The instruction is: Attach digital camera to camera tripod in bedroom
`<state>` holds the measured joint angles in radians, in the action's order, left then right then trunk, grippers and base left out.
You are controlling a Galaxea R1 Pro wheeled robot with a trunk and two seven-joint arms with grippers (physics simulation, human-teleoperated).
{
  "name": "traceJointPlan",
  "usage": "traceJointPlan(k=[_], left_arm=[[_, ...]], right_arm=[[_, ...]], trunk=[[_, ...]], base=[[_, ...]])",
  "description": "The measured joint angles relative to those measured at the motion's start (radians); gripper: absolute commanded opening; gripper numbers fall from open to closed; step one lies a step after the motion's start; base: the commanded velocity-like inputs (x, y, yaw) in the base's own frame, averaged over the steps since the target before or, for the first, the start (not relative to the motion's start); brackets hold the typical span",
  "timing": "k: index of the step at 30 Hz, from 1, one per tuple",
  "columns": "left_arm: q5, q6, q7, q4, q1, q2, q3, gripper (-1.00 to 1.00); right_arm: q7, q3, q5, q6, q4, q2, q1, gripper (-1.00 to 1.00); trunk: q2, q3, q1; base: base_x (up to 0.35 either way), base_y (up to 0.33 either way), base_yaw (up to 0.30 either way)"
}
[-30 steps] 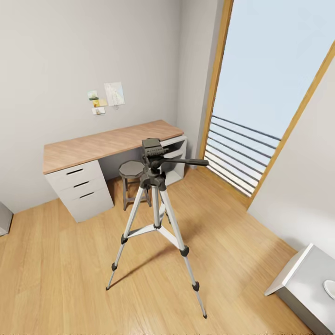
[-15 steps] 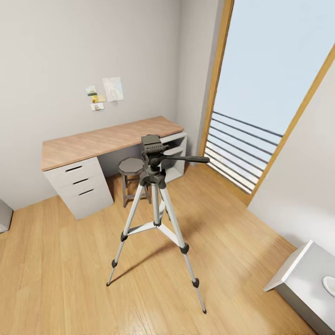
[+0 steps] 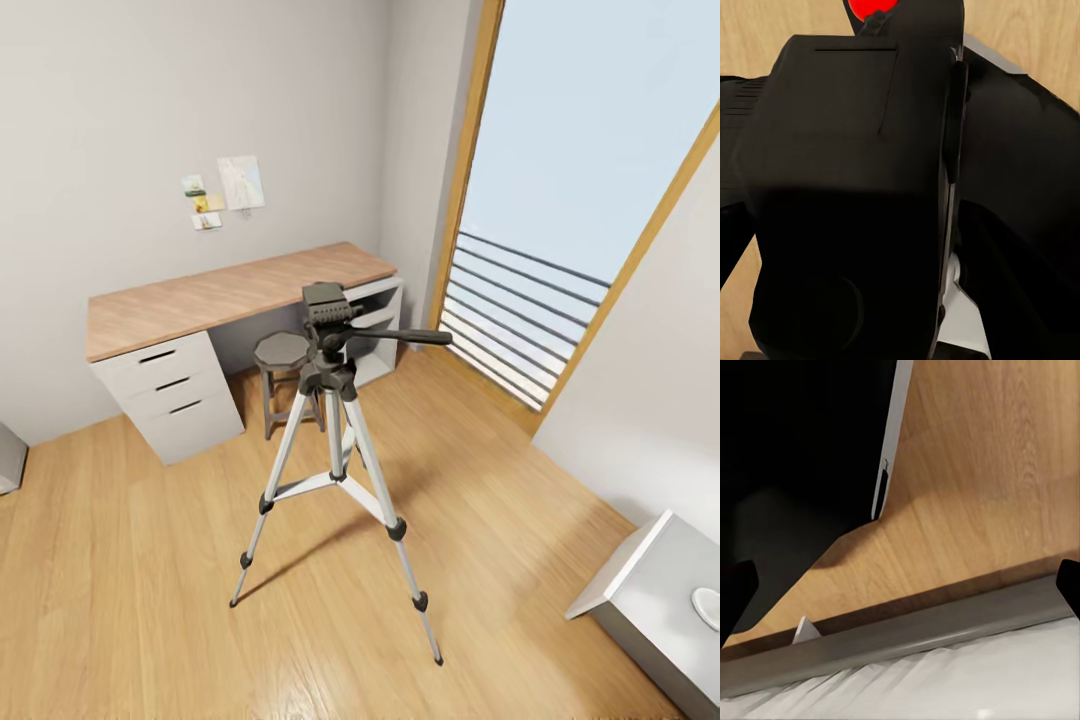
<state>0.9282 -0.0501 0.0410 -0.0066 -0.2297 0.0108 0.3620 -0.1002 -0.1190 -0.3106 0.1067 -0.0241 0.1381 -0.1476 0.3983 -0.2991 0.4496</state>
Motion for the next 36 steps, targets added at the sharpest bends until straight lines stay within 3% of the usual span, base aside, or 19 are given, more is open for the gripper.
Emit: traceJointPlan(k=[15,36], left_arm=[[0.0,0.004,-0.002,0.003,0.0,0.001,0.0,-1.0],[0.006,0.001,0.003,0.003,0.0,0.001,0.0,-1.0]], right_arm=[[0.003,0.0,0.0,-0.005,-0.002,0.0,0.0,1.0],[0.021,0.0,0.0,-0.005,-0.004,0.001,0.0,1.0]], trunk=[[0.0,-0.002,0.0],[0.0,-0.002,0.0]], base=[[0.0,0.0,0.013],[0.0,0.0,0.251]])
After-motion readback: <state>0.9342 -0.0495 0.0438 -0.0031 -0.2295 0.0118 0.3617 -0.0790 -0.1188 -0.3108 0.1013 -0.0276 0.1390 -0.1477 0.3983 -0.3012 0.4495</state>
